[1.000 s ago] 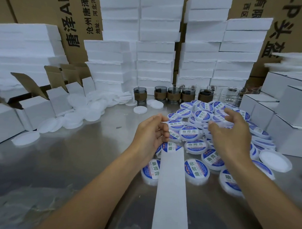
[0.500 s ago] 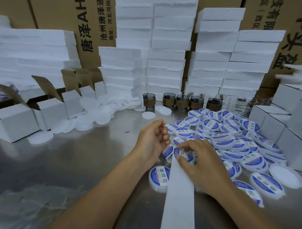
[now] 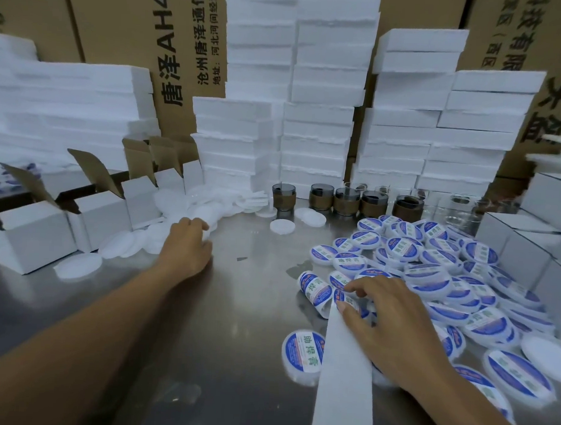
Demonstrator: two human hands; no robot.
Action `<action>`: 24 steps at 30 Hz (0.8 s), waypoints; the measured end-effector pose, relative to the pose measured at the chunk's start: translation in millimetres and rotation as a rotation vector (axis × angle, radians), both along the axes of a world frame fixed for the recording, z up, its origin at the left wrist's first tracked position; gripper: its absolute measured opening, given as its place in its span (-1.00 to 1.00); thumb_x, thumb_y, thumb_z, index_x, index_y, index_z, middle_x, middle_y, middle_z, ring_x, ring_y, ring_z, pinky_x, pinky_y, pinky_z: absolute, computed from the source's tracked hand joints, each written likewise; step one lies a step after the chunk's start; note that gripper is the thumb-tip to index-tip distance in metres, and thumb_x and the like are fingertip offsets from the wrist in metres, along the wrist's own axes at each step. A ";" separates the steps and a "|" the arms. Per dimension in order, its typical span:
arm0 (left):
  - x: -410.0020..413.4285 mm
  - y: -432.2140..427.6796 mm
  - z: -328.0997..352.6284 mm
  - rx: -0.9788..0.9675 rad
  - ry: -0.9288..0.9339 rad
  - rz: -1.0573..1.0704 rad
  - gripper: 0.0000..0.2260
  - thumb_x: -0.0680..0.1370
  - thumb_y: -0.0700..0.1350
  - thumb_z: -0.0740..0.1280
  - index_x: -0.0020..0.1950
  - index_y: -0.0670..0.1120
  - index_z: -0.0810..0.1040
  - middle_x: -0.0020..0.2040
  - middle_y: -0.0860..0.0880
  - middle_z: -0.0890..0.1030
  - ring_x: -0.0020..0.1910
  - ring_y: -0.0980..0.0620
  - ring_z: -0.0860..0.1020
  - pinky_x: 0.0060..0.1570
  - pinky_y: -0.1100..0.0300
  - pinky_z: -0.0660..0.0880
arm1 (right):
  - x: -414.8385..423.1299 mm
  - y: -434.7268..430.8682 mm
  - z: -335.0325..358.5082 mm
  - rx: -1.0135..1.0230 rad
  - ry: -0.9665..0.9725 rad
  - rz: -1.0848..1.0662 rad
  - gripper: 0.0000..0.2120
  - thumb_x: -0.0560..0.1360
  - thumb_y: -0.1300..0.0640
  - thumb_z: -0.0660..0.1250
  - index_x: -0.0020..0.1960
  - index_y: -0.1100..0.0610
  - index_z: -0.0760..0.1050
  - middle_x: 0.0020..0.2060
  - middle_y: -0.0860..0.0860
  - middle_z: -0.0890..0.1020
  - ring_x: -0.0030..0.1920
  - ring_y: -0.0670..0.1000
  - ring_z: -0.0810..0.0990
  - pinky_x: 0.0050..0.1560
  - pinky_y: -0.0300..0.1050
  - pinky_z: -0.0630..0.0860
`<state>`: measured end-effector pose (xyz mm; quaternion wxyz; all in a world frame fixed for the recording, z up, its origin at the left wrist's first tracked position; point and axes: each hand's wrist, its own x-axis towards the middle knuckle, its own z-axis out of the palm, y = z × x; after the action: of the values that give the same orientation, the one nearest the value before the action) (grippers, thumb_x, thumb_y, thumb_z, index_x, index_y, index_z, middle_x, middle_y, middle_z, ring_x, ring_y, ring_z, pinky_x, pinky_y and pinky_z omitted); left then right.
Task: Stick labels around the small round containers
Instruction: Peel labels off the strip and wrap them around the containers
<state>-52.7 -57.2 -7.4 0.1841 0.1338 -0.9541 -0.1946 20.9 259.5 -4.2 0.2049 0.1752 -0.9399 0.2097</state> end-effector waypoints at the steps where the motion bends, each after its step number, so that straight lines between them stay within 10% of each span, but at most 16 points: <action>1: -1.9 -2.9 -1.9 -0.050 -0.030 0.023 -0.64 0.56 -0.15 0.26 0.34 -0.18 0.37 0.28 -0.21 0.39 0.26 -0.18 0.35 0.23 0.03 0.31 | -0.8 -0.1 -0.1 0.008 0.001 0.002 -0.74 0.50 -0.11 0.24 0.18 -0.11 0.43 0.11 -0.18 0.51 0.18 -0.12 0.37 0.19 -0.21 0.25; 14: 1.6 25.6 5.9 -0.045 0.050 0.003 -0.67 0.60 -0.06 0.22 -0.17 -0.30 0.57 -0.15 -0.23 0.60 -0.09 -0.20 0.52 -0.05 0.02 0.43 | -3.3 1.6 -2.9 0.029 0.033 0.026 -0.76 0.52 -0.13 0.18 0.17 -0.14 0.42 0.11 -0.21 0.49 0.18 -0.15 0.34 0.18 -0.23 0.21; 24: 36.4 126.0 33.2 1.770 0.130 -0.324 -0.83 0.63 -0.15 0.15 0.01 -0.22 0.47 0.03 -0.19 0.57 0.00 -0.19 0.57 0.00 0.02 0.50 | -3.9 4.5 -2.7 0.028 -0.029 -0.008 -0.65 0.52 -0.16 0.19 0.24 -0.07 0.46 0.18 -0.12 0.48 0.24 -0.10 0.32 0.27 -0.16 0.26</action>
<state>-16.3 68.9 25.8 0.0378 0.0791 -0.4502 -0.8886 17.0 264.1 -6.9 0.1895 0.1711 -0.9463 0.1984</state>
